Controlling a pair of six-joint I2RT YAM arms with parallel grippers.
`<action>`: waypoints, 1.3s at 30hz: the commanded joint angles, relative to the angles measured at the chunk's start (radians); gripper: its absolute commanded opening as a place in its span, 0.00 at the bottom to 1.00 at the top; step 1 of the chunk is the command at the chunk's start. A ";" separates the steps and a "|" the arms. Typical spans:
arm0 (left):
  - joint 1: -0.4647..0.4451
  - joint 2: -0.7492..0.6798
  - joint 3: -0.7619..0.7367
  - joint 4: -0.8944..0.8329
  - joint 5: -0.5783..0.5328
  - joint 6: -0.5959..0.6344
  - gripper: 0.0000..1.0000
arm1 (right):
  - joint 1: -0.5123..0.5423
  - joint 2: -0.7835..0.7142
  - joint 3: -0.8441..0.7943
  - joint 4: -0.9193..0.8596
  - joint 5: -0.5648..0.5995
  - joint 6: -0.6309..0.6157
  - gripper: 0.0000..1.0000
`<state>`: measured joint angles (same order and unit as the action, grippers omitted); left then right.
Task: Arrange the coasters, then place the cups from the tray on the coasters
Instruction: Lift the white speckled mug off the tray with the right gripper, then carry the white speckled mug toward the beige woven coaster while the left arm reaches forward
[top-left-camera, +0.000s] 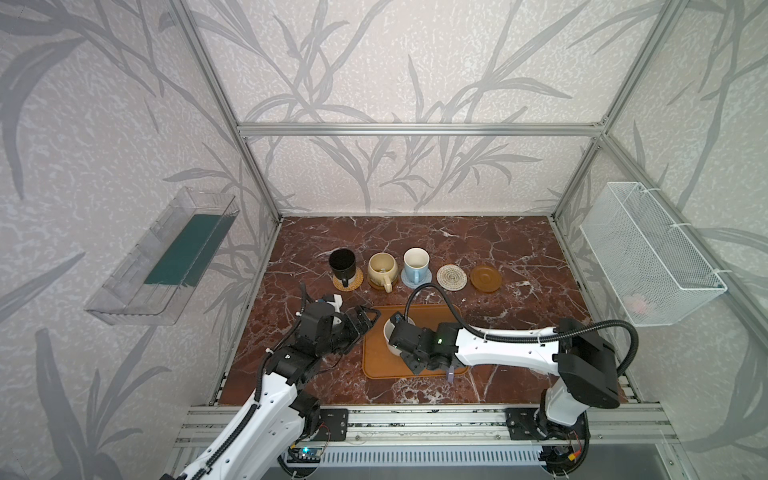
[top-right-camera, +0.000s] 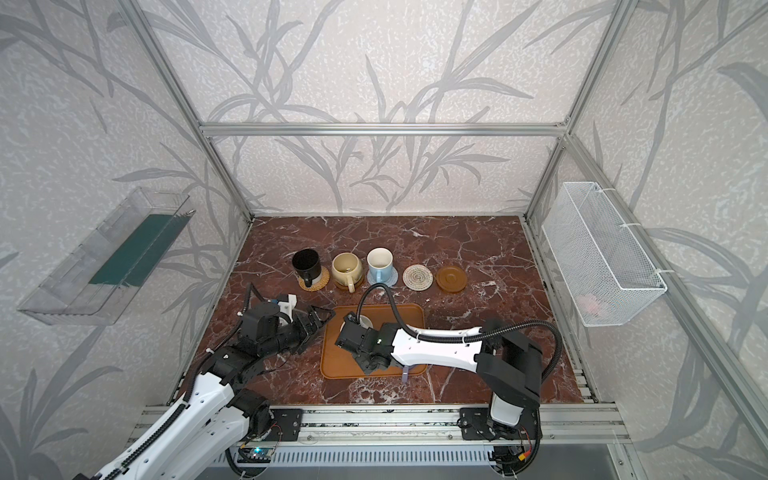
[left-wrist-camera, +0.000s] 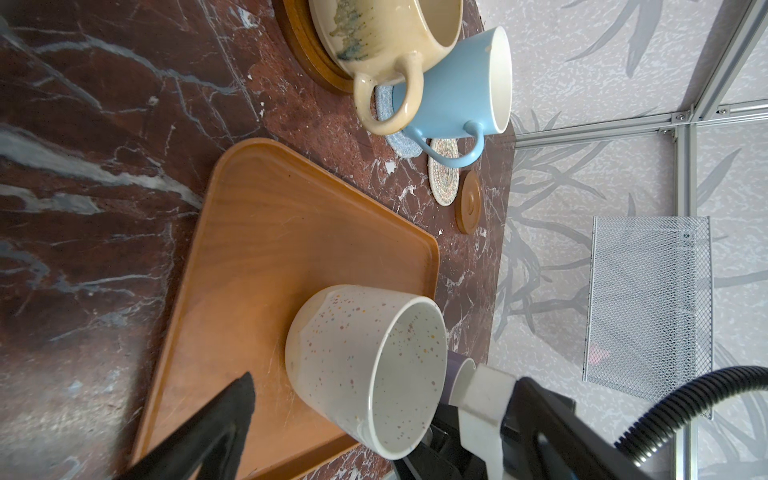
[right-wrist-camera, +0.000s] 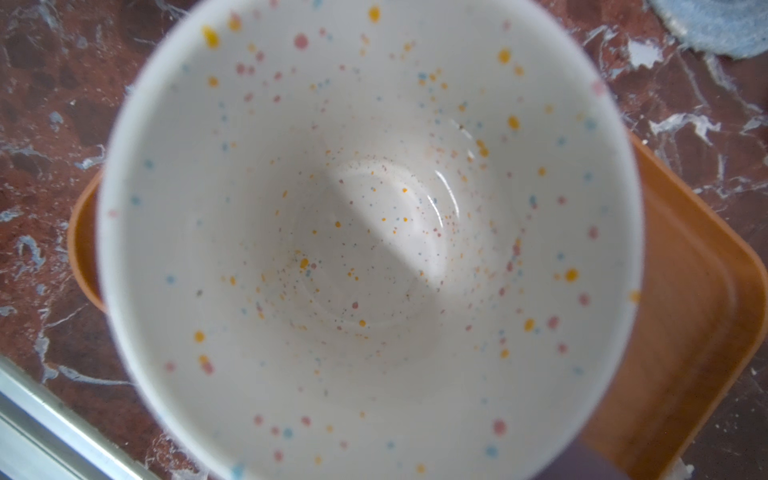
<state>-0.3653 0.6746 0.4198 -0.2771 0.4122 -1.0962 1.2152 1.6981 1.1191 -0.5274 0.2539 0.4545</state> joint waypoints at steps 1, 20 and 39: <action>0.002 -0.011 -0.007 -0.003 -0.019 -0.011 0.99 | -0.002 -0.094 -0.002 0.053 0.049 -0.026 0.00; 0.003 0.007 0.100 0.167 0.031 0.040 0.99 | -0.087 -0.211 0.029 0.076 0.169 -0.072 0.00; -0.052 0.280 0.312 0.272 0.120 0.159 0.99 | -0.346 -0.377 -0.004 0.071 0.171 -0.092 0.00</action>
<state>-0.4076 0.9295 0.6701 -0.0231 0.5152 -0.9916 0.8967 1.3727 1.0973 -0.5018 0.3889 0.3710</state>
